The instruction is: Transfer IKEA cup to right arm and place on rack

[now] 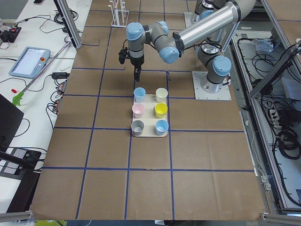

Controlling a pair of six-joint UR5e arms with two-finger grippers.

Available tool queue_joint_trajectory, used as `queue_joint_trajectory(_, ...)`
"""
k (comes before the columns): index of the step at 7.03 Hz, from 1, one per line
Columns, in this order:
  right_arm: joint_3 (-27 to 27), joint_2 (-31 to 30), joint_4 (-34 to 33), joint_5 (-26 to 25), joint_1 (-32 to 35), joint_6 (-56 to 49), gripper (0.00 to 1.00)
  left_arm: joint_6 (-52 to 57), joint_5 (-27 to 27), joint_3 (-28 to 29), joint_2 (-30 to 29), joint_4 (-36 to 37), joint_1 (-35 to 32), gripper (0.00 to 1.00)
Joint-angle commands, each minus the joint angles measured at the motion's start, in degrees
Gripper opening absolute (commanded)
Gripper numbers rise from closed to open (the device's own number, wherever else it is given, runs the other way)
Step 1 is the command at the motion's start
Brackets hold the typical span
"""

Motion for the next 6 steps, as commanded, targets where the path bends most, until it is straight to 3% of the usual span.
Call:
queue_joint_trajectory(1,0.0,-0.1,-0.1,0.0,0.0,0.0,1.0,3.0,0.1,-5.2,-2.8,8.5,0.2,0.99)
queue_joint_trajectory(6,0.1,0.0,0.0,0.0,0.0,0.0,1.0,3.6,0.2,-7.9,-8.2,16.0,3.0,0.99)
